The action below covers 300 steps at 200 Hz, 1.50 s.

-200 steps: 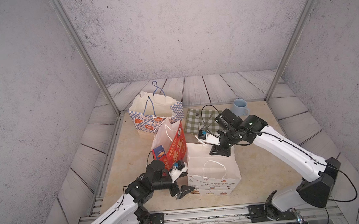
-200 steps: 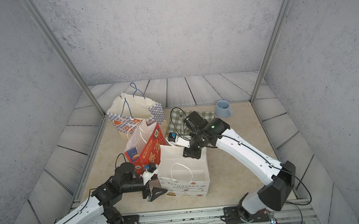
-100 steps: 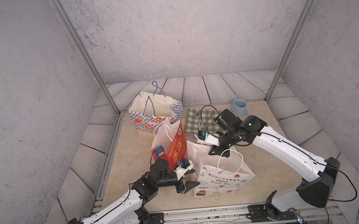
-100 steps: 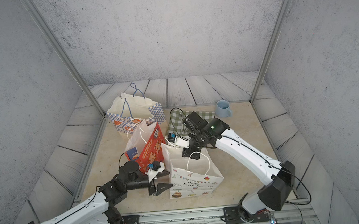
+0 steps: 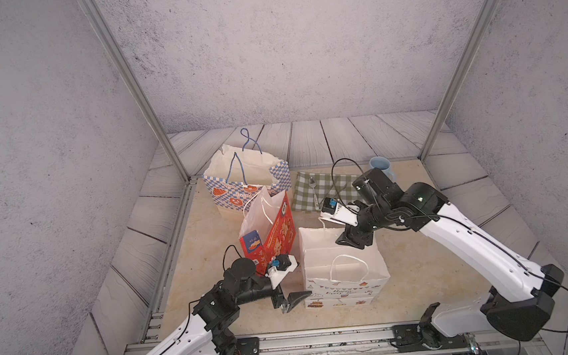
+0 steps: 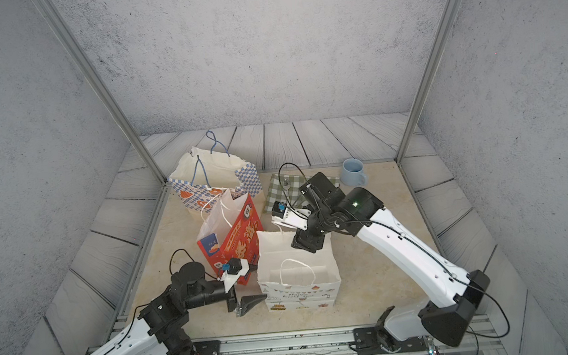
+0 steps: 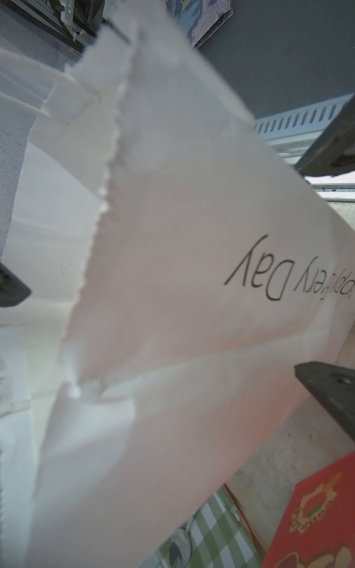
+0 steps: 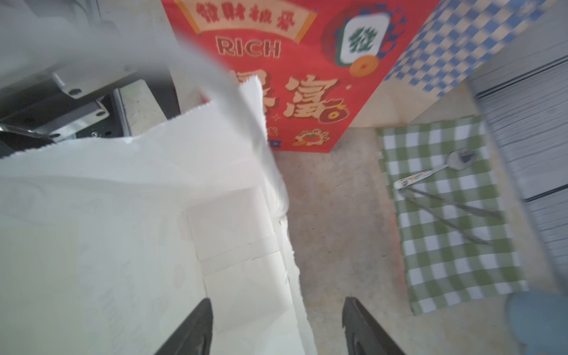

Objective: Put away the paper bag
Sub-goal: Press the paper bag at the center of the board.

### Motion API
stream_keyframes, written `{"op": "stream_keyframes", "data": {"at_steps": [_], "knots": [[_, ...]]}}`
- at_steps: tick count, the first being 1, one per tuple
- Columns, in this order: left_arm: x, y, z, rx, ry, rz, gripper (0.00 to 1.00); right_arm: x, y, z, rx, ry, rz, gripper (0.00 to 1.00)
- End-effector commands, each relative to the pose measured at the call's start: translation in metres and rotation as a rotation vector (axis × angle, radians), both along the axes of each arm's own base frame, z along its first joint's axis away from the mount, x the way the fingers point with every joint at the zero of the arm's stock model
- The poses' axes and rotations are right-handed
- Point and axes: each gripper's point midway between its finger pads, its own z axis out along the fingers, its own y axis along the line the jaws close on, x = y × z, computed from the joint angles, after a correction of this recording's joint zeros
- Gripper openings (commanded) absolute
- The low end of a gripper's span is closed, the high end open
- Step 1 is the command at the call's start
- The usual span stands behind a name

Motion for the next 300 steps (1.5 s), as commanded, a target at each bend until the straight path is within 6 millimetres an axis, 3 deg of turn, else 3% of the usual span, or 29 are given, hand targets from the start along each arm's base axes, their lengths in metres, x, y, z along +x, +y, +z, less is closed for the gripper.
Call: {"op": "stream_keyframes", "data": {"at_steps": [1,30,52,101,135,156,187,200,233,268,300], "knots": [[-0.005,0.001,0.003,-0.003,0.019,-0.007,0.95,-0.010,-0.035,0.035,0.040,-0.045,-0.180,0.72],[-0.005,-0.001,0.012,-0.022,0.005,-0.011,0.95,-0.034,-0.078,0.050,0.060,-0.028,-0.350,0.75],[-0.003,-0.004,0.021,-0.039,-0.006,-0.011,0.95,-0.058,-0.102,0.048,0.086,0.046,-0.449,0.76],[-0.002,-0.007,0.036,-0.076,-0.009,-0.010,0.95,-0.089,-0.110,0.027,0.275,0.269,-0.640,0.77],[-0.003,-0.007,0.034,-0.068,0.000,-0.014,0.95,-0.105,-0.117,0.013,0.382,0.284,-0.645,0.81],[-0.003,-0.008,0.034,-0.070,-0.003,-0.017,0.95,-0.106,-0.115,0.002,0.474,0.270,-0.629,0.83],[-0.001,-0.010,0.036,-0.074,-0.006,-0.018,0.93,-0.106,-0.089,-0.014,0.577,0.353,-0.565,0.83],[0.001,-0.010,0.037,-0.074,-0.007,-0.010,0.93,-0.105,-0.089,-0.017,0.599,0.334,-0.559,0.83],[0.002,-0.010,0.038,-0.077,-0.018,-0.002,0.93,-0.108,-0.099,-0.021,0.617,0.231,-0.518,0.86],[0.004,-0.012,0.041,-0.076,-0.019,-0.002,0.92,-0.112,-0.077,-0.034,0.599,0.296,-0.416,0.86],[0.004,-0.014,0.045,-0.085,-0.017,-0.007,0.89,-0.113,-0.072,-0.034,0.606,0.226,-0.327,0.88]]}}
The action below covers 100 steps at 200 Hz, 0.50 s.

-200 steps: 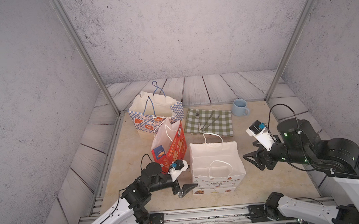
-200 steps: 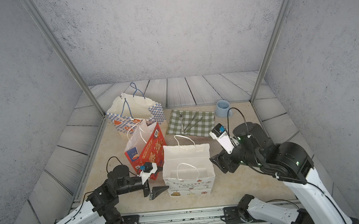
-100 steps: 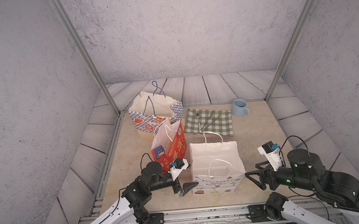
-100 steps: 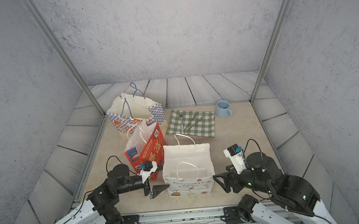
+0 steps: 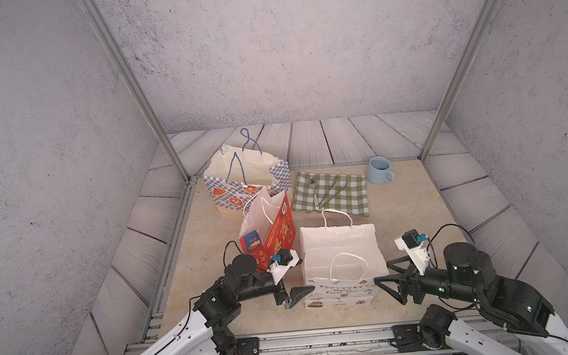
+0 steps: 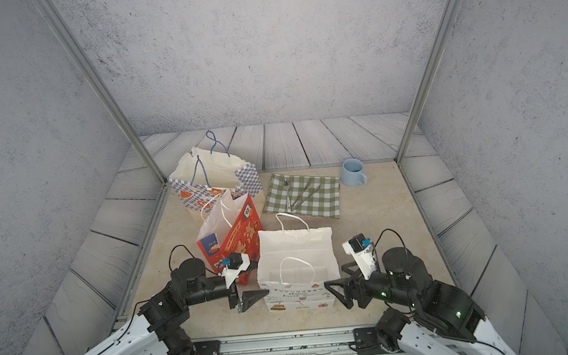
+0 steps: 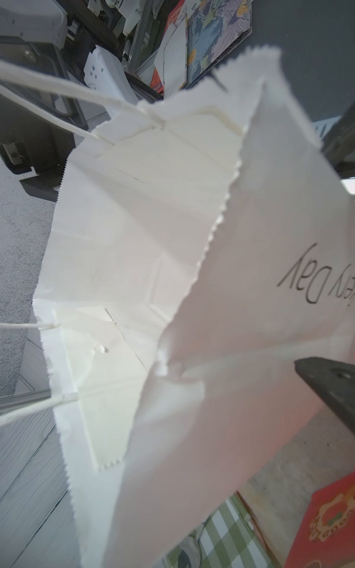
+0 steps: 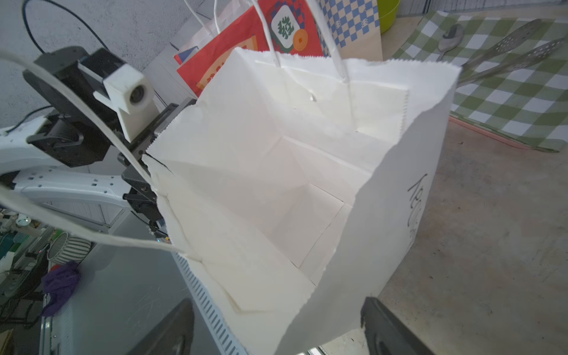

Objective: Put away the paper bag
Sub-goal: Press the paper bag at the center of the board.

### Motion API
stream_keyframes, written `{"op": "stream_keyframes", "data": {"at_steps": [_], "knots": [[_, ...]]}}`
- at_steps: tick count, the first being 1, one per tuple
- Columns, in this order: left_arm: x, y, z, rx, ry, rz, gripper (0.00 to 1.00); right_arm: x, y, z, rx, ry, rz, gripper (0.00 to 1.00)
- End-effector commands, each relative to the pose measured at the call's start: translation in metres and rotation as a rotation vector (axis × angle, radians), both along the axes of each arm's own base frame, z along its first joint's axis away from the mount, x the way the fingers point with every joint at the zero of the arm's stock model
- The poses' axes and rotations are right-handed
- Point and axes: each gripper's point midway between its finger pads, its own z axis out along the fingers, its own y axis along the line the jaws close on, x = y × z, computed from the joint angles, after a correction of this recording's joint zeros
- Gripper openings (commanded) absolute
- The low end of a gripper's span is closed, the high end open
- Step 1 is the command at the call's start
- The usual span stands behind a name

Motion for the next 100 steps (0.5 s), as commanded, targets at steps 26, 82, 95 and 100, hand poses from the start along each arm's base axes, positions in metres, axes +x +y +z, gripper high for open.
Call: {"op": "stream_keyframes", "data": {"at_steps": [26,82,95,100], "knots": [[-0.001,-0.006,0.026,-0.060,-0.035,-0.020,0.92,-0.004,0.019,0.006,0.053,-0.121,0.136,0.88],[0.001,-0.012,0.044,-0.099,-0.071,-0.018,0.91,0.001,0.023,-0.003,0.038,-0.121,0.144,0.89],[0.003,-0.012,0.048,-0.108,-0.082,-0.010,0.90,0.001,0.024,-0.004,0.036,-0.115,0.145,0.89],[0.003,-0.011,0.048,-0.109,-0.086,-0.008,0.89,0.001,0.024,-0.005,0.036,-0.113,0.143,0.89]]}}
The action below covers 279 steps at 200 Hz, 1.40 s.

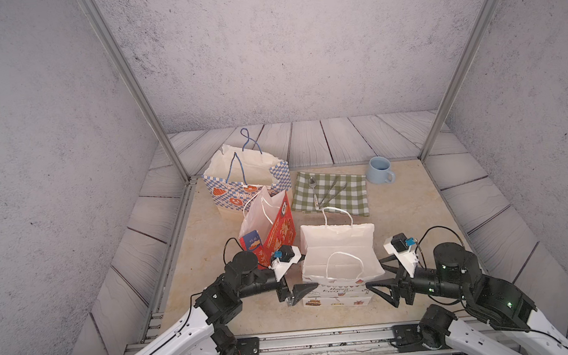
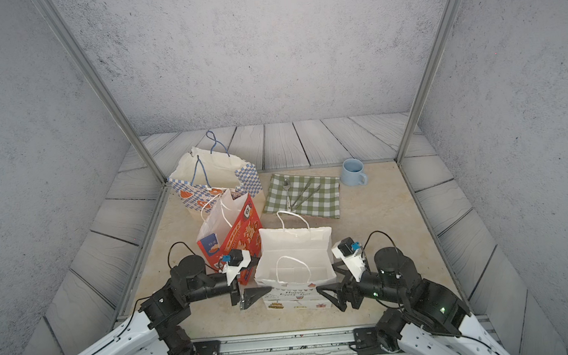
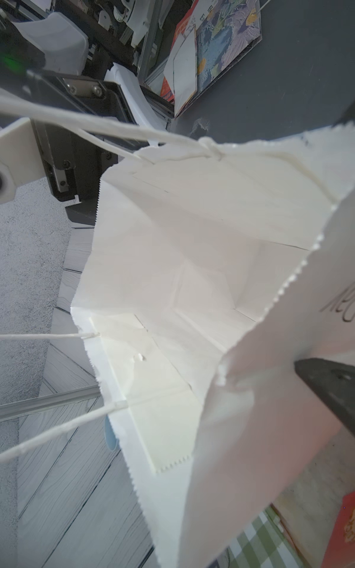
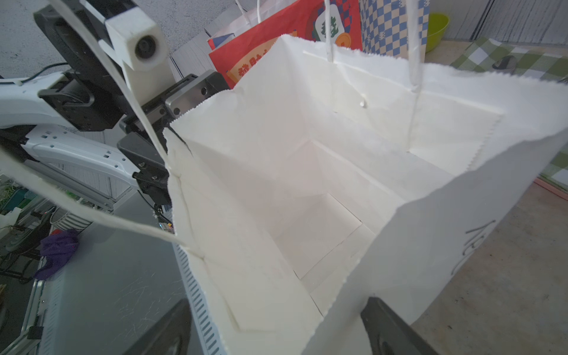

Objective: Put away the paper bag
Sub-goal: Press the paper bag at the center of the board.

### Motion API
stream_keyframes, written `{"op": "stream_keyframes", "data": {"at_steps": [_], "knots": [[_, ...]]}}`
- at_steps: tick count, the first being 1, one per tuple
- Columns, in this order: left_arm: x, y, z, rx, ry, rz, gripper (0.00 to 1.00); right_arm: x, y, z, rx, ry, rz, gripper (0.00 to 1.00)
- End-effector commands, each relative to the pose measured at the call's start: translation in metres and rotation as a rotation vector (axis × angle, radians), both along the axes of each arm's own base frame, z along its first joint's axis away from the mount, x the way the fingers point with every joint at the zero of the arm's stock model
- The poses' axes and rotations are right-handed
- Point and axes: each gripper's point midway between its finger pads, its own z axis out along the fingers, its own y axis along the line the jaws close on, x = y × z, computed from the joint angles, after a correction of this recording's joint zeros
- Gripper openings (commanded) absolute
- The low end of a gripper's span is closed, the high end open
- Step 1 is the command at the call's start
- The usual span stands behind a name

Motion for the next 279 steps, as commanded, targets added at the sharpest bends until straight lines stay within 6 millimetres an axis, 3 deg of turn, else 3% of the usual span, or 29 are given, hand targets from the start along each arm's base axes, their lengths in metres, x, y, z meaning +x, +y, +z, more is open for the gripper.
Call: {"op": "stream_keyframes", "data": {"at_steps": [1,52,187,242,279], "knots": [[0.002,-0.002,0.026,-0.062,-0.054,0.009,0.89,-0.001,0.004,0.002,0.013,-0.018,0.024,0.89],[-0.008,-0.001,0.016,-0.004,-0.067,-0.051,0.71,0.001,0.003,0.002,0.008,-0.026,0.011,0.89],[-0.012,0.001,0.023,-0.017,-0.085,-0.065,0.41,0.004,0.003,0.002,-0.011,-0.057,0.016,0.88],[-0.002,0.000,0.021,-0.007,-0.056,-0.010,0.22,0.022,-0.008,0.001,-0.057,-0.107,-0.087,0.88],[-0.001,0.000,0.022,-0.013,-0.050,-0.006,0.21,0.033,-0.011,-0.007,-0.112,-0.123,-0.119,0.88]]}}
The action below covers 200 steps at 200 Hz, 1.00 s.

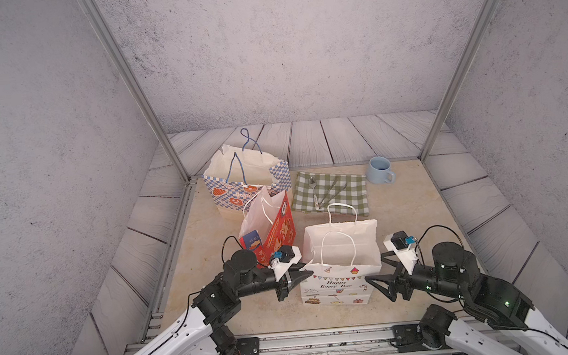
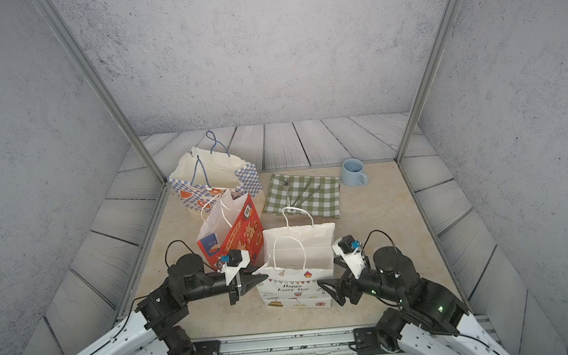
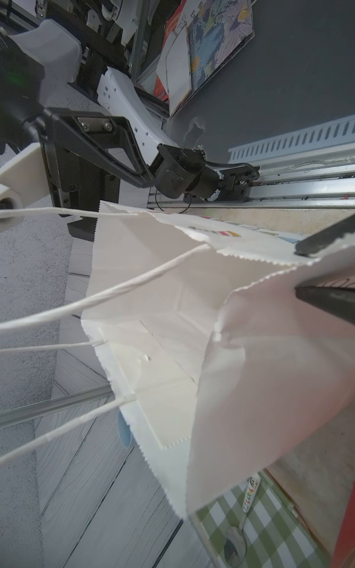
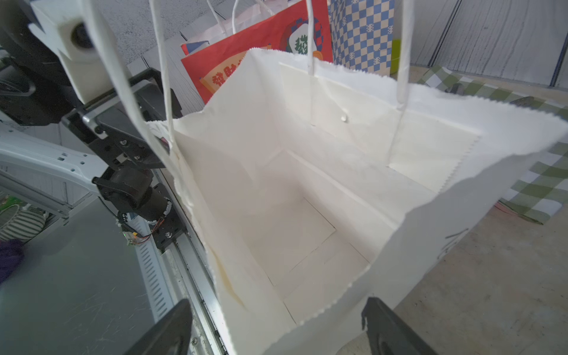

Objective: Put away the paper bag
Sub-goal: Press the paper bag at the center of the board.

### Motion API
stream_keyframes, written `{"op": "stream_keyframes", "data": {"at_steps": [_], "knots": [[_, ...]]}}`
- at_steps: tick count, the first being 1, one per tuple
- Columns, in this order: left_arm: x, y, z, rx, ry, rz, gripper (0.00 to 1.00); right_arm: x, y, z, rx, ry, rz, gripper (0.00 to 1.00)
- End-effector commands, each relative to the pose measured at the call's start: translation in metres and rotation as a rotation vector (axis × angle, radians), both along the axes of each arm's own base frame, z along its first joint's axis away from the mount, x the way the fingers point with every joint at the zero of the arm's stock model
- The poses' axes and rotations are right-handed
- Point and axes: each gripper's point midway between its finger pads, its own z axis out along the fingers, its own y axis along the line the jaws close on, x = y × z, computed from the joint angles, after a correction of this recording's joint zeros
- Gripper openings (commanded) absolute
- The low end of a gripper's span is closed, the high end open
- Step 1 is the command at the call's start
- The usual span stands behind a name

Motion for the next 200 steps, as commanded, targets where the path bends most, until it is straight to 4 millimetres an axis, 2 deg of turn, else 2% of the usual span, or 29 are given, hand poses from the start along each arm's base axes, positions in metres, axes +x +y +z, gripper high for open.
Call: {"op": "stream_keyframes", "data": {"at_steps": [1,32,68,112,134,148,169,185,200], "knots": [[0.001,-0.001,0.016,-0.034,-0.017,0.009,0.21,0.012,-0.004,-0.003,-0.050,-0.040,-0.043,0.88],[0.001,-0.001,0.015,-0.034,-0.012,0.005,0.22,0.021,-0.001,-0.002,-0.068,-0.090,-0.044,0.89],[0.002,-0.002,0.016,-0.036,-0.013,0.005,0.23,0.013,0.018,-0.006,-0.053,-0.094,0.084,0.85],[0.007,-0.004,0.015,-0.032,-0.016,0.023,0.34,0.007,0.023,-0.008,-0.064,-0.127,0.156,0.69],[0.009,-0.005,0.014,-0.031,-0.016,0.029,0.35,0.005,0.022,-0.010,-0.074,-0.129,0.160,0.68],[0.010,-0.006,0.014,-0.030,-0.017,0.031,0.35,0.008,0.018,-0.012,-0.085,-0.131,0.134,0.75],[0.009,-0.005,0.010,-0.018,-0.011,0.029,0.27,0.021,0.003,-0.016,-0.120,-0.143,0.014,0.89],[0.009,-0.002,0.009,-0.017,-0.017,0.043,0.21,0.027,-0.005,-0.018,-0.110,-0.131,-0.056,0.96],[0.012,0.002,0.010,-0.019,-0.028,0.072,0.14,0.028,-0.004,-0.021,-0.060,-0.074,-0.098,0.99]]}}
